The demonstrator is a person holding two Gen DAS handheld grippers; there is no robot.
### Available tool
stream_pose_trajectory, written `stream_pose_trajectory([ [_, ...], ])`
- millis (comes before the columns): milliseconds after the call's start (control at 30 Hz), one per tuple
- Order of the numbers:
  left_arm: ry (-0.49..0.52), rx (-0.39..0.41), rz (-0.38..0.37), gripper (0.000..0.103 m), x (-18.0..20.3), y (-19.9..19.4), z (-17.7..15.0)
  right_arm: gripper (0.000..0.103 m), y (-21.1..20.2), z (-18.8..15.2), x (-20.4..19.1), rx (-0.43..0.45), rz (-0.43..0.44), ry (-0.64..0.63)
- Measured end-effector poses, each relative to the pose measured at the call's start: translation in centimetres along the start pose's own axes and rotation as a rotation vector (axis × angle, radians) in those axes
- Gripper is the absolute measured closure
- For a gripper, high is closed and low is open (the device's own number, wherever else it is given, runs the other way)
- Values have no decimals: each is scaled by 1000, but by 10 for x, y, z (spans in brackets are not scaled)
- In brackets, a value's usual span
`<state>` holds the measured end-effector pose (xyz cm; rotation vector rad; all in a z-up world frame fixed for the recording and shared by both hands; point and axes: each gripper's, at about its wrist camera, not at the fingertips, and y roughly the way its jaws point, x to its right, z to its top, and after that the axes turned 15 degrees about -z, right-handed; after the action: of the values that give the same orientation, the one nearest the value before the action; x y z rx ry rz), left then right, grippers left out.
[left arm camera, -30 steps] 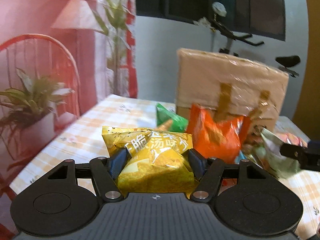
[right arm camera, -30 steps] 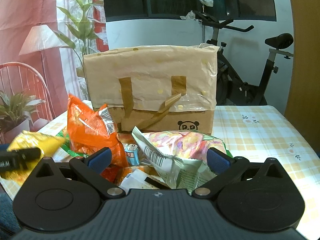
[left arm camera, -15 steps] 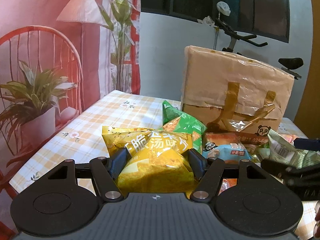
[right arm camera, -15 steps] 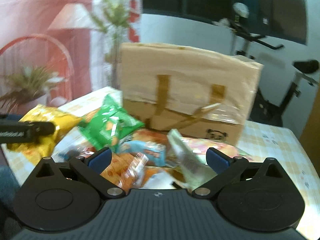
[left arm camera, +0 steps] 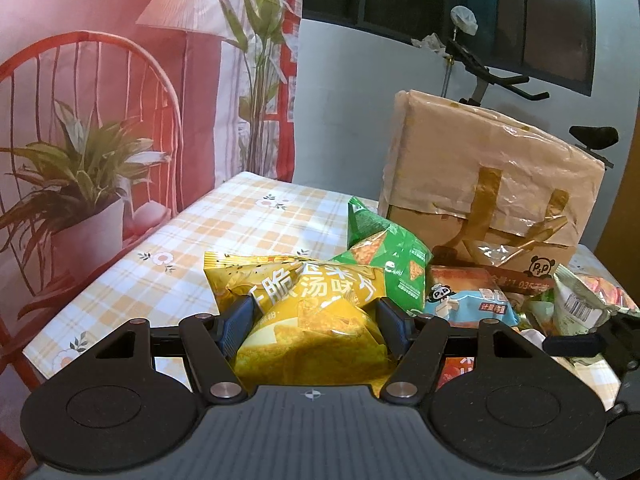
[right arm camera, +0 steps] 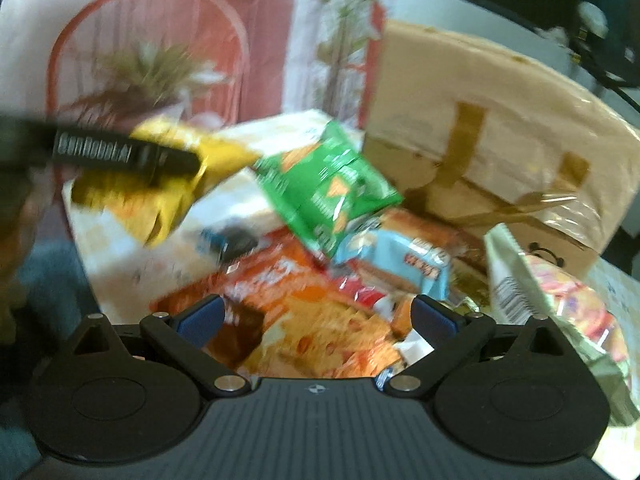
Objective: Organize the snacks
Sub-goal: 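Lift the yellow bag with the left tool while the right tool grasps the orange corn-chip bag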
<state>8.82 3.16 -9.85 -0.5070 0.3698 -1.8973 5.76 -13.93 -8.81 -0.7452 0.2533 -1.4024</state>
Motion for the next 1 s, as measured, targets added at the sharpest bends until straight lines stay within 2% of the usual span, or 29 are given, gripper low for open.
stream_pose_trajectory([
  [267, -5, -1, -2, 33, -1, 0, -3, 2, 27, -2, -23, -35, 42, -178],
  [467, -20, 0, 13, 33, -5, 1, -3, 2, 52, 3, -30, -58, 107, -203],
  [567, -21, -7, 16, 33, -6, 4, -4, 4, 58, -1, -27, -75, 131, -149],
  [633, -23, -14, 17, 33, -6, 6, -4, 8, 58, -2, -22, -80, 142, -95],
  [700, -21, -20, 15, 33, -6, 8, -4, 16, 55, -2, -16, -78, 155, -52],
  [800, -5, -18, 18, 33, -2, 8, -5, 20, 46, -4, -3, -70, 167, 35],
  [1000, 10, -15, 29, 33, 2, 5, -4, 21, 26, -9, 19, -17, 118, 156],
])
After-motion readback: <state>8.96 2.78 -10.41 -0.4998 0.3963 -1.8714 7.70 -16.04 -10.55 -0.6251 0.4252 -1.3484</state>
